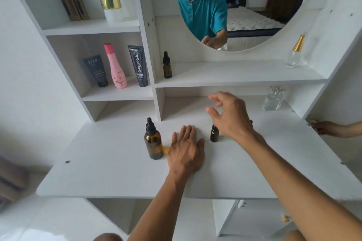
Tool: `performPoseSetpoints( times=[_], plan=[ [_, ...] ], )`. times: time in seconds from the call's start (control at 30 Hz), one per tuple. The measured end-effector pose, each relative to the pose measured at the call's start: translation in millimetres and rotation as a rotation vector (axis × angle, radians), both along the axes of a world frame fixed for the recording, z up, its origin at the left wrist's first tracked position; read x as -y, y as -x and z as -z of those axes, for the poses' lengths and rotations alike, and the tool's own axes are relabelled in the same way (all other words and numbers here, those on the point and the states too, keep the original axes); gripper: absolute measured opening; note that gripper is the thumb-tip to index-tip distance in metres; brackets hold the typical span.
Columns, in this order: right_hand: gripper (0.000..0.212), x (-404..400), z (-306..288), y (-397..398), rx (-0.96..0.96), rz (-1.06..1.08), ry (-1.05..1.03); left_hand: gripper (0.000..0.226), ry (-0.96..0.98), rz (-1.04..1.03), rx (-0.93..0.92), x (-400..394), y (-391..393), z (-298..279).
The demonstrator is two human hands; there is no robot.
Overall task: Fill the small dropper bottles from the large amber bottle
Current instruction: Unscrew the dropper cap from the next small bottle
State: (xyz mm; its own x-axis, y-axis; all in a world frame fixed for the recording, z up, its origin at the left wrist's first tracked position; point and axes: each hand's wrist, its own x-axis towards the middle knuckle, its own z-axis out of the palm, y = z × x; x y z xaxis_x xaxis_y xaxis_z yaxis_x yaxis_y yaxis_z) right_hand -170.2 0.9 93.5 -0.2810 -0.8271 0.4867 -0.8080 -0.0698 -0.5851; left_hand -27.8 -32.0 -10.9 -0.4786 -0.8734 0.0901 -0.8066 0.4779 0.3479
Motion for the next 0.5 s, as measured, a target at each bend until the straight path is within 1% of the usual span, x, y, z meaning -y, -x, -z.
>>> performPoseSetpoints(
  times=[0.07, 0.17, 0.3, 0.5],
  plan=[
    [0.04, -12, 19, 2, -0.002, 0.024, -0.133, 0.061, 0.001, -0.002, -0.008, -2, -1, 0],
    [0.046, -21, 39, 0, 0.047, 0.043, -0.236, 0.06, -0.003, -0.008, -0.031, -3, -1, -1],
    [0.041, -21, 54, -1, 0.116, 0.054, -0.227, 0.058, 0.002, -0.016, -0.053, -6, -2, -2],
    [0.029, -22, 56, -2, 0.185, 0.047, -0.188, 0.053, 0.026, -0.031, -0.089, -7, -2, 1]
  ],
)
